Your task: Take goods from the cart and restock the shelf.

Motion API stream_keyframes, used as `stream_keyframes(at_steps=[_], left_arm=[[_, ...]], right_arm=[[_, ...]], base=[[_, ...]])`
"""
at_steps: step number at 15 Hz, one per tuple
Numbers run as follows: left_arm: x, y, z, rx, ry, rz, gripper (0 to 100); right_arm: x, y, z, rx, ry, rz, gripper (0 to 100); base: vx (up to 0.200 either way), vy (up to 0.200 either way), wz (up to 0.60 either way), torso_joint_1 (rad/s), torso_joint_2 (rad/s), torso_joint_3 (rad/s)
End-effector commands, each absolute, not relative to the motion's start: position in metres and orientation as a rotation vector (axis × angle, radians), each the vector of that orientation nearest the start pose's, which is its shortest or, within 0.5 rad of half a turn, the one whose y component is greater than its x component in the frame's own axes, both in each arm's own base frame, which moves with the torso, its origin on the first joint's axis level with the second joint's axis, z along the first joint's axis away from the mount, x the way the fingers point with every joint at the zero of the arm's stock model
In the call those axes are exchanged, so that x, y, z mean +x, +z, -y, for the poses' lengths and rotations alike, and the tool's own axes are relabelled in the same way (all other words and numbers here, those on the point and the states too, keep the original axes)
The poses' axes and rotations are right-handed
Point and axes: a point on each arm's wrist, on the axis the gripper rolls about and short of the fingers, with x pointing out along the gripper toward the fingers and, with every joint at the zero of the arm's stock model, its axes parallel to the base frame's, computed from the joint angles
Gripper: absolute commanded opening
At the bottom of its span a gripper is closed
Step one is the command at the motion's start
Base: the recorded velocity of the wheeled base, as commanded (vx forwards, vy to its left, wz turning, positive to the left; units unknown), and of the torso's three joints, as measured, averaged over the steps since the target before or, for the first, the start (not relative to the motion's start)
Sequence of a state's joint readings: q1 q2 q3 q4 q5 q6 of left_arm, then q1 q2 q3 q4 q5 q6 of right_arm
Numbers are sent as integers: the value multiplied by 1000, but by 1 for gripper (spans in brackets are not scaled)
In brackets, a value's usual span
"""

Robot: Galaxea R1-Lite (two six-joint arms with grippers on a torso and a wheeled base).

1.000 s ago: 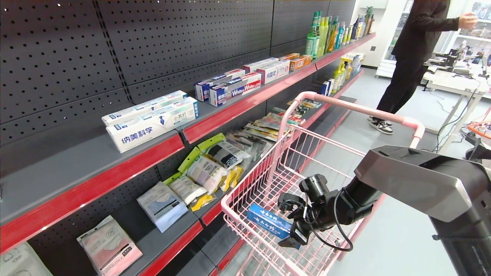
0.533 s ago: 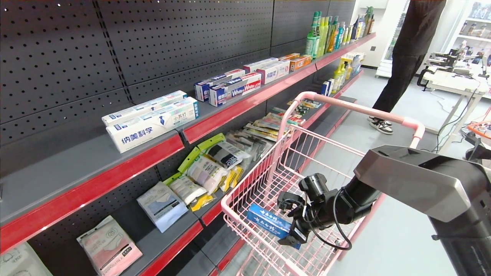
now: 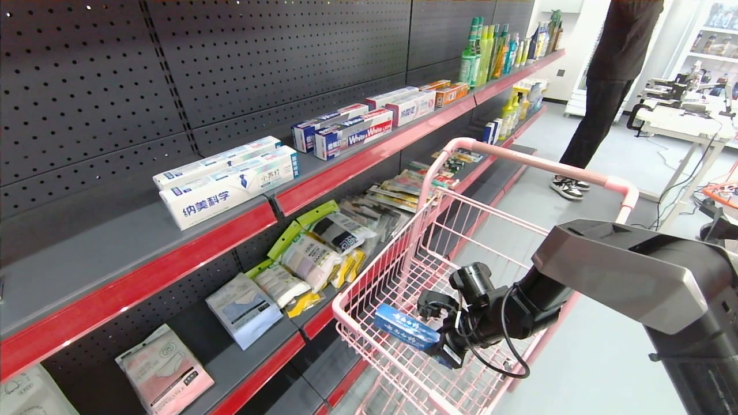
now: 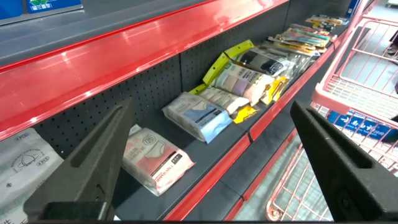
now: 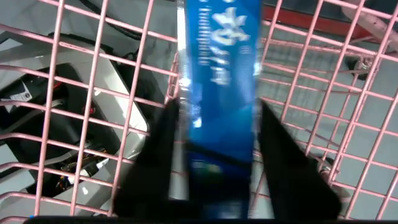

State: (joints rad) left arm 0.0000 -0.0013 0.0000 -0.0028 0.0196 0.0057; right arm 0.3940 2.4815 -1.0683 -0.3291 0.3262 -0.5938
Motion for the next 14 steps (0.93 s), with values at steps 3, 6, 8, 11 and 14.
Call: stream_keyframes(at_steps=[3,6,8,11,14], left_arm=[[-23,76,0,6,20,3,100],[-23,76,0,6,20,3,100],[-23,76,0,6,20,3,100],[-23,76,0,6,20,3,100],[-23,76,0,6,20,3,100]], right_arm=[[350,-58,-154,-548,954,-873,0],[347,-51,-152,-534,947,-873,0],[350,-36,-149,-510,910,-848,0],[359,-8,-131,-428,752,-830,0],[349,46,-126,-265,596,-774,0]], base=[[0,0,0,0,0,0],[0,0,0,0,0,0],[0,0,0,0,0,0],[0,0,0,0,0,0],[0,0,0,0,0,0]])
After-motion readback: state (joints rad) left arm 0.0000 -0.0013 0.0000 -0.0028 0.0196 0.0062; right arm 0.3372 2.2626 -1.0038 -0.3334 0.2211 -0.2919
